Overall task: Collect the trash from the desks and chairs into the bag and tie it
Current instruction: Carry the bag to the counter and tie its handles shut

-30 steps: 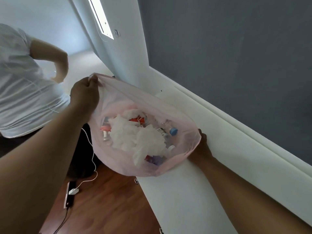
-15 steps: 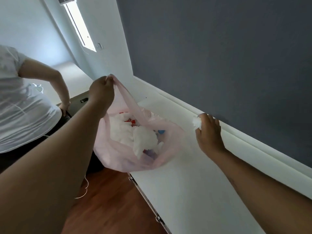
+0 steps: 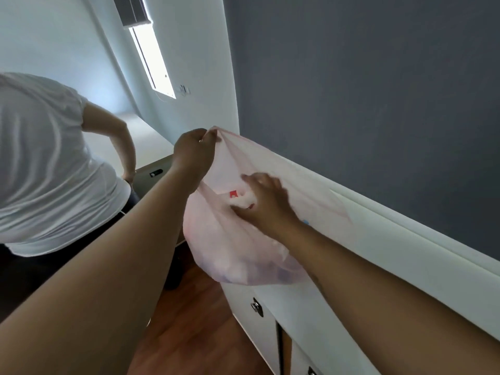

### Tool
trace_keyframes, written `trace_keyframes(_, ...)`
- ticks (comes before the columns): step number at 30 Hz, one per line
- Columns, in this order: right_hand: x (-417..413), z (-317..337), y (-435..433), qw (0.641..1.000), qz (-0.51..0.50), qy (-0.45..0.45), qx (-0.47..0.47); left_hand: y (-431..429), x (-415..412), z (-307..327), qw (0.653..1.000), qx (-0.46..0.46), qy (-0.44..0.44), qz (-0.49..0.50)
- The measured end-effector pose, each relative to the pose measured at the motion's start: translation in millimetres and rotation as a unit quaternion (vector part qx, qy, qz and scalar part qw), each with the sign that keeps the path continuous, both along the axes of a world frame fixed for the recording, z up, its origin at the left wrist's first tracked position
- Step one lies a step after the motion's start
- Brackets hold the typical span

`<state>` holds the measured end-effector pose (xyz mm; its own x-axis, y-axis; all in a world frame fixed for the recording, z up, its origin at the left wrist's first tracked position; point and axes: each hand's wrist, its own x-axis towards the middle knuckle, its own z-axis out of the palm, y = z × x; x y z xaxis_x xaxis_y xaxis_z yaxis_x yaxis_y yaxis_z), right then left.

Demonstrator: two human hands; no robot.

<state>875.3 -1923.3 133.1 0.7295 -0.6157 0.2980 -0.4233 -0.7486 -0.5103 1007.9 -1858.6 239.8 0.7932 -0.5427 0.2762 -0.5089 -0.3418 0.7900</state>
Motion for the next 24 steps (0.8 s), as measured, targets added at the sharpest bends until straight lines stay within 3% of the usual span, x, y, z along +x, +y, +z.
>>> trace_keyframes(2, -8, 1, -11, 0.981, -0.116, -0.099, -0.118, 2, 13, 5, 1.000, -0.006, -0.014, -0.018)
trace_keyframes(3, -12, -2, -19, 0.968, -0.184, -0.102, -0.140, 2, 18, 7, 0.999, -0.009, -0.025, -0.029)
trace_keyframes(7, -35, -19, -59, 0.940, -0.334, 0.064, -0.019, 1, 39, 15, 0.995, -0.025, -0.052, -0.086)
trace_keyframes(8, -42, -17, -68, 0.935, -0.347, 0.065, 0.023, -1, 43, 17, 0.992, -0.025, -0.064, -0.101)
trace_keyframes(10, -56, -5, -82, 0.930, -0.362, -0.022, 0.062, -4, 51, 25, 0.986, -0.015, -0.104, -0.125)
trace_keyframes(14, -85, 50, -101, 0.897, -0.416, -0.145, 0.027, -22, 70, 60, 0.961, 0.017, -0.229, -0.156)
trace_keyframes(18, -122, 112, -110, 0.878, -0.449, -0.166, -0.020, -33, 71, 106, 0.885, 0.163, -0.386, -0.201)
trace_keyframes(20, -143, 136, -109, 0.872, -0.461, -0.153, -0.054, -43, 69, 117, 0.863, 0.171, -0.439, -0.184)
trace_keyframes(24, -190, 161, -104, 0.850, -0.497, -0.150, -0.091, -70, 50, 115, 0.894, 0.146, -0.392, -0.157)
